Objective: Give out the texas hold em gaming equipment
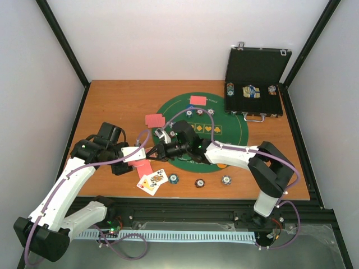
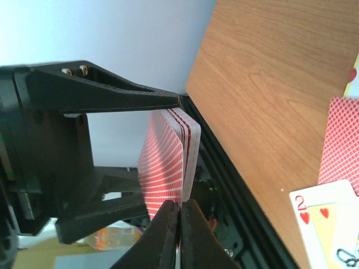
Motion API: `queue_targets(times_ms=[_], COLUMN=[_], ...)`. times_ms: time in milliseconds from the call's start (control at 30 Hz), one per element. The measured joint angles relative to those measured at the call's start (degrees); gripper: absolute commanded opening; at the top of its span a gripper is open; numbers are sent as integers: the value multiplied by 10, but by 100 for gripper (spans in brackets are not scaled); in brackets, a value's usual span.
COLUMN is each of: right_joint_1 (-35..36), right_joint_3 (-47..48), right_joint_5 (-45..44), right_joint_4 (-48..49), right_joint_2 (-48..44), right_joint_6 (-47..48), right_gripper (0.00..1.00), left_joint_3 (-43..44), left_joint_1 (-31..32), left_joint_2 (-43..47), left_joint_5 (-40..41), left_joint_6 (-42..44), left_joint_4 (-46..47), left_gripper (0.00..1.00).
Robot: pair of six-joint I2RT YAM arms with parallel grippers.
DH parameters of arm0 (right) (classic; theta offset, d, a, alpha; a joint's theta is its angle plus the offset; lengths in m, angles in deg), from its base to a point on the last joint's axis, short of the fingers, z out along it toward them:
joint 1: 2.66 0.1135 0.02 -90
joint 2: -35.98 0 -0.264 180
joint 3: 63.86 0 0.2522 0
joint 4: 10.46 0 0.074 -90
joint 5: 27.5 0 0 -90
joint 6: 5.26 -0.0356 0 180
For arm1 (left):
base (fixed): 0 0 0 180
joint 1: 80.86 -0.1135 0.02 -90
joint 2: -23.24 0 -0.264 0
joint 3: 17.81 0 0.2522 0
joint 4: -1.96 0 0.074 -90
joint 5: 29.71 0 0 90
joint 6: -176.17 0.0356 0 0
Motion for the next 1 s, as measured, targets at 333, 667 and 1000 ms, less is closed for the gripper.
queue_targets(times_ms=[333, 667, 1000], right_joint_1=[-7, -110, -281], right_joint_3=[-2, -24, 32], right_joint_5=[0, 28, 73], right_joint_4=[-18, -53, -154], right_joint_2=[-22, -80, -73], right_joint_6=[-6, 2, 82], right_gripper=[3, 3, 3], left_joint_3=[0, -3, -5], left_joint_1=[0, 0, 0], left_joint_2=[1, 2, 2], left_joint_5=[0, 14, 20], left_joint_6=[1, 6, 8], left_joint_4=[6, 16, 16], left_gripper=[29, 29, 29])
